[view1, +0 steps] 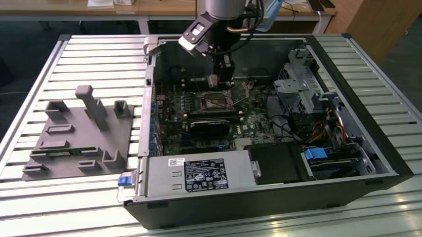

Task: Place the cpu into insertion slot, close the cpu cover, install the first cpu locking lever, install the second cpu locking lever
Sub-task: 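Place the cpu into insertion slot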

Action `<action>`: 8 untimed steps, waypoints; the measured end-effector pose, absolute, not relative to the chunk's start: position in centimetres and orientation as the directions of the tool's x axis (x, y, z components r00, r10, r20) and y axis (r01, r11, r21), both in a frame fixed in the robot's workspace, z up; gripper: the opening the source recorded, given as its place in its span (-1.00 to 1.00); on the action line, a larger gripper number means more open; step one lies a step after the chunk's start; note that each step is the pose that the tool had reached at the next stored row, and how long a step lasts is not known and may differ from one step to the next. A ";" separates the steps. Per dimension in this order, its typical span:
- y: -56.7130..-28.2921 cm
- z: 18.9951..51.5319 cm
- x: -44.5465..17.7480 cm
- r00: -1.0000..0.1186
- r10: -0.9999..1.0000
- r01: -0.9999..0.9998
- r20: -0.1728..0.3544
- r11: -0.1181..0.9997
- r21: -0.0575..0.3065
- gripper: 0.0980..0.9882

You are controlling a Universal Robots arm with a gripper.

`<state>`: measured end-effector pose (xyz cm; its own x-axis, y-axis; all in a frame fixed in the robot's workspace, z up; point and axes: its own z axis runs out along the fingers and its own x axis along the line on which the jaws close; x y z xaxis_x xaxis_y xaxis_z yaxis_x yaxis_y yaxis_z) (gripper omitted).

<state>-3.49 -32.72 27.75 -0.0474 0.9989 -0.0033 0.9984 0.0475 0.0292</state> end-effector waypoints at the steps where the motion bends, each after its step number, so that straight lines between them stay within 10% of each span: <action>1: -32.7 27.7 -3.5 -0.047 0.999 0.998 -0.003 0.047 0.029 -0.01; 8: -32.7 27.3 -3.5 -0.045 0.999 0.999 -0.007 0.045 0.029 -0.01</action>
<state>-3.46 -32.72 27.29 -0.0447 0.9990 -0.0069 0.9986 0.0449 0.0291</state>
